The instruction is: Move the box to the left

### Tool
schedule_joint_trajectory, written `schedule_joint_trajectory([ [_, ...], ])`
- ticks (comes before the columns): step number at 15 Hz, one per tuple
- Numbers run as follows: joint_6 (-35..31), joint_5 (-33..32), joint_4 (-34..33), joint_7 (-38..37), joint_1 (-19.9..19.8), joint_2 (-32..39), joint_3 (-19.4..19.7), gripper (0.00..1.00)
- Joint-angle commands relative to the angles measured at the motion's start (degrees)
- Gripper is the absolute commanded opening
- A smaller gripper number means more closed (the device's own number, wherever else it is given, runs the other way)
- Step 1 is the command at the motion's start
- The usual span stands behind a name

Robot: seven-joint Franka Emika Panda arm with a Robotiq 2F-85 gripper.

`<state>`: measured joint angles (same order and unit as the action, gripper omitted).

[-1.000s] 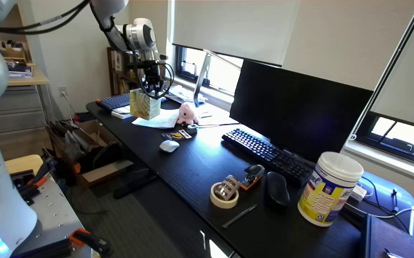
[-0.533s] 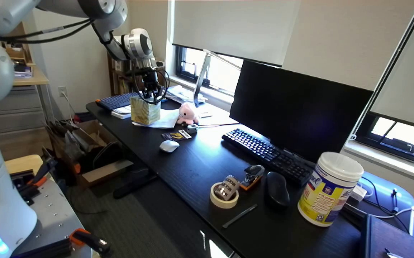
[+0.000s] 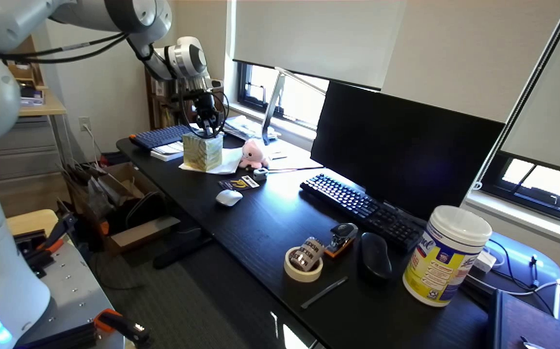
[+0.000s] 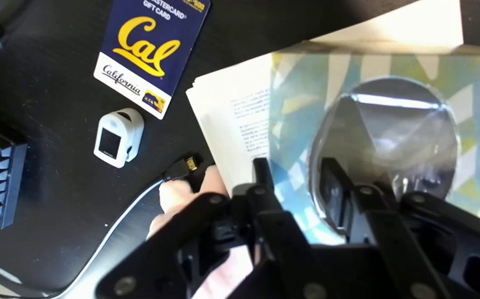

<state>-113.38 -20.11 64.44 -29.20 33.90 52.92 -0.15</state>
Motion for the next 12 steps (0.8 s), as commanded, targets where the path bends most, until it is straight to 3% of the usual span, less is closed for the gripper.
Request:
schedule_joint_trajectory([
  [1, 1.12, 0.41, 3.41, -0.14, -0.15, -6.24, -0.2, 0.67],
  [6, 2.15, -0.2, 7.73, 2.96, -0.34, -15.21, -0.44, 0.98],
  [12, 8.4, 2.43, 21.07, 6.07, -3.09, -32.01, -0.17, 1.0],
])
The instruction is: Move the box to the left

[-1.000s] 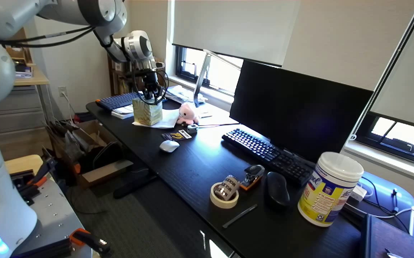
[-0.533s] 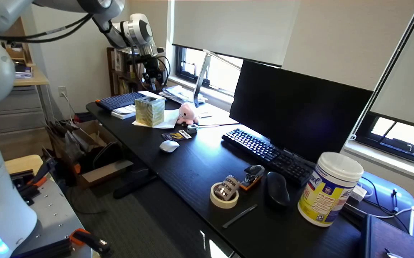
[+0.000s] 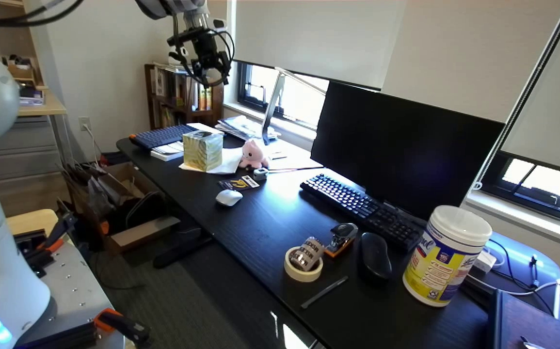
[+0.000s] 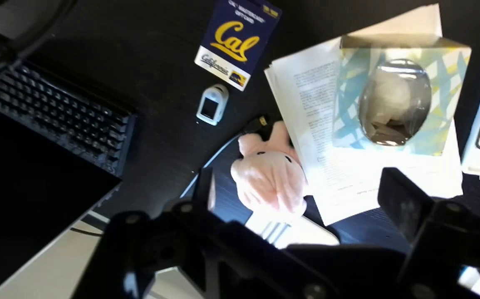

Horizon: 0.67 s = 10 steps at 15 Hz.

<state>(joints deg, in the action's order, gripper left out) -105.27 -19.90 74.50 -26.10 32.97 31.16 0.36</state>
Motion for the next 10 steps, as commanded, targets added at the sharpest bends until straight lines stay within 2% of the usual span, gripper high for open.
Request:
schedule_joint_trajectory([
  [1, 0.5, 2.45, 13.77, 2.93, -2.59, -13.18, -0.38, 1.0],
  [3, -0.62, 3.45, 19.37, 0.72, -3.42, -18.77, 0.06, 1.0],
  [4, -0.26, 3.38, 21.75, -1.65, -6.57, -21.39, -3.3, 1.0],
  [7, -2.42, 5.7, 30.31, -3.41, -10.72, -29.34, -4.93, 1.0],
  [10, -3.09, 10.74, 39.05, -7.1, -15.29, -37.24, -5.59, 1.0],
])
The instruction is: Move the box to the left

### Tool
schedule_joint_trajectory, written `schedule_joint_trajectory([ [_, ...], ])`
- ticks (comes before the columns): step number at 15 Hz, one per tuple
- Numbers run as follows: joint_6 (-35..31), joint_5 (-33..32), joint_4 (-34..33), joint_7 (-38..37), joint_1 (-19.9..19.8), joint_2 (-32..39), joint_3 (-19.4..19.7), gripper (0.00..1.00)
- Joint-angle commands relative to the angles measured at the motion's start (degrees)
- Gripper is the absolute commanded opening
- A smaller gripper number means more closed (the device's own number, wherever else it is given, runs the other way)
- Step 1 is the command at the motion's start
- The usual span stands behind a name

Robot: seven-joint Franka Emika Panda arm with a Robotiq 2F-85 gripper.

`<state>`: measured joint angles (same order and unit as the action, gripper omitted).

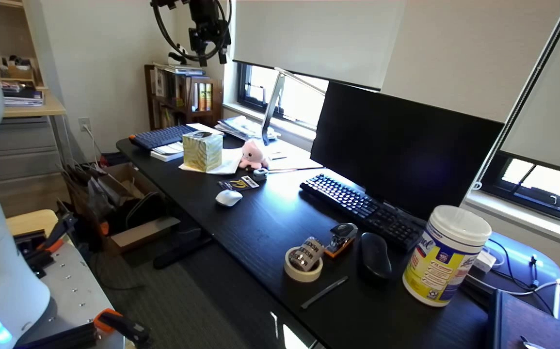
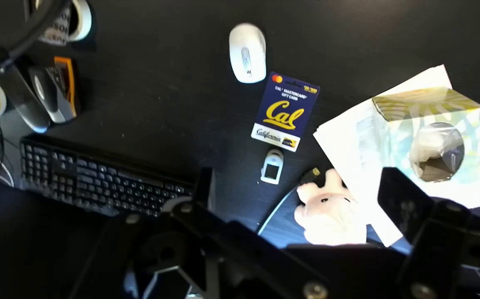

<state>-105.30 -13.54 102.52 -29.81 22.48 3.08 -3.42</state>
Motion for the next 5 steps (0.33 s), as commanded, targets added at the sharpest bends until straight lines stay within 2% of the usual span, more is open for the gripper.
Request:
schedule_joint_trajectory([
  [1, -2.6, 5.66, 14.16, -4.22, -6.34, -11.83, -1.85, 1.0],
  [3, -3.85, 7.62, 20.56, -2.1, -9.31, -17.14, -1.56, 1.0],
  [4, -0.59, 5.61, 12.33, -2.0, -9.29, -10.54, -3.46, 1.0],
  [5, -1.35, 6.23, 15.28, -1.87, -10.56, -12.91, -3.38, 1.0],
])
